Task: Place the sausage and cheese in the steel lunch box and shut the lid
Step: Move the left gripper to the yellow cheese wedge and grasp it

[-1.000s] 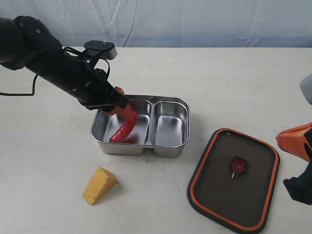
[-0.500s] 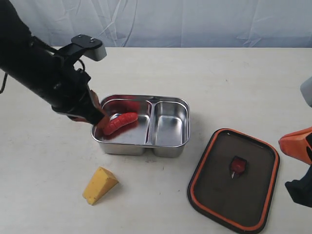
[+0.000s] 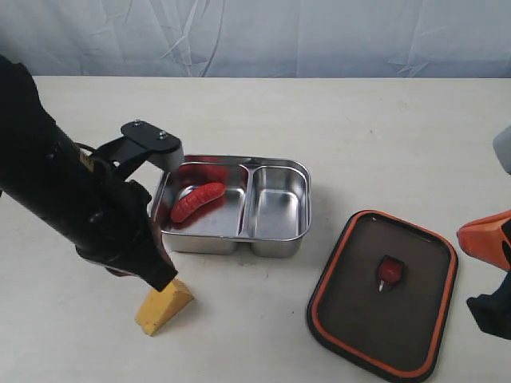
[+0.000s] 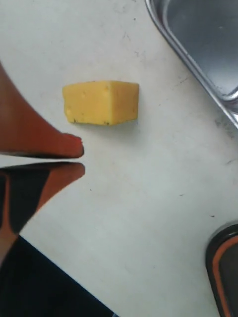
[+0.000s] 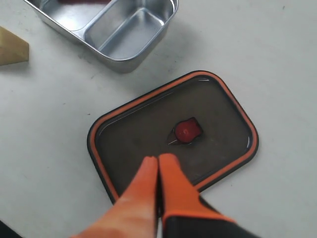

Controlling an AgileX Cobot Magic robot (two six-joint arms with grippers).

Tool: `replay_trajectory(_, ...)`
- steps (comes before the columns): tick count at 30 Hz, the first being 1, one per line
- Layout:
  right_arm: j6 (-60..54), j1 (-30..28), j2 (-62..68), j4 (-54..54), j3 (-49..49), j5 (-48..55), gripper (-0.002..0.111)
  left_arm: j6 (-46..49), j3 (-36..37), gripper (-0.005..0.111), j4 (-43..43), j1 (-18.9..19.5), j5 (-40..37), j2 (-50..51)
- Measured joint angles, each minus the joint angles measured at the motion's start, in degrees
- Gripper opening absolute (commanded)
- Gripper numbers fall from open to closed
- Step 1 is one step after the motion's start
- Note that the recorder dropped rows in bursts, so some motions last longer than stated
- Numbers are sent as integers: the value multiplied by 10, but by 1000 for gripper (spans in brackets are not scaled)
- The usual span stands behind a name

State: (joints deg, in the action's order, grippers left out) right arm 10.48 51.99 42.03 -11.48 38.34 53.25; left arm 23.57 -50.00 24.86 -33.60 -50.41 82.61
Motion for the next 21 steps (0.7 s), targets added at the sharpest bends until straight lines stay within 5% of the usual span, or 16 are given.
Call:
replay_trajectory(3, 0, 0, 0, 0, 0, 0, -1, -1, 19, 40, -12, 0, 5, 0)
replay_trajectory(6, 0, 0, 0, 0, 0, 0, -1, -2, 37, 50, -20, 0, 18, 0)
replay_trajectory(21, 1, 0, 0, 1, 0, 2, -1, -10, 94, 50, -8, 0, 180, 51)
